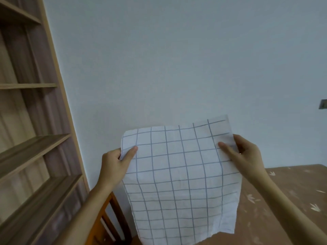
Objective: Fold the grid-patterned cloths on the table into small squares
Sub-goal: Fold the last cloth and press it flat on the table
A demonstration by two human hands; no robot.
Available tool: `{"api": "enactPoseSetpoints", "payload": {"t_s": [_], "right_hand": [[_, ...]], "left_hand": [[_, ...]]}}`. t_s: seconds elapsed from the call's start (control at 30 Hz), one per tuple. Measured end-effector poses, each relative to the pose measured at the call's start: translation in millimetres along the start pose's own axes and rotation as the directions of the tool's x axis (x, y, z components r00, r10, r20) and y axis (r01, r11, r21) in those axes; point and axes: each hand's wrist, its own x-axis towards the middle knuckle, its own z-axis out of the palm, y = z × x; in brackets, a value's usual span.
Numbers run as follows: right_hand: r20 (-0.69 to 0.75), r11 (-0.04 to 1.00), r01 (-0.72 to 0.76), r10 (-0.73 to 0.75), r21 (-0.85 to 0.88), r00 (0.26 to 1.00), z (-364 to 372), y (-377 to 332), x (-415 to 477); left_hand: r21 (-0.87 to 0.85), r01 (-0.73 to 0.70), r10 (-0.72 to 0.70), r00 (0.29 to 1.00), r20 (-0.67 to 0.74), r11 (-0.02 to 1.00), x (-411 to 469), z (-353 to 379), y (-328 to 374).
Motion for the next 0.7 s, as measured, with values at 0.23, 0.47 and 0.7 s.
{"api": "enactPoseSetpoints", "payload": {"t_s": [0.23, 0.47, 0.7], "right_hand": [[-0.123, 0.962, 0.238, -0.254, -0.134, 0.959, 25.3, -17.7, -7.8], [-0.050, 0.869, 0.463, -0.477, -0.178, 0.877, 27.3, -27.5, -0.2], [0.045, 0.791, 0.611, -0.610, -0.020, 0.791, 33.2, -46.0, 1.3]], "left_hand": [[0.163, -0.237, 0.241, 0.970, -0.008, 0.958, -3.9, 14.7, 24.9], [0.176, -0.022, -0.001, 0.991, 0.131, 0.984, -3.8, 15.1, 35.9], [0.121, -0.122, 0.046, 0.866, 0.498, 0.985, 4.2, 41.5, 64.2]]}}
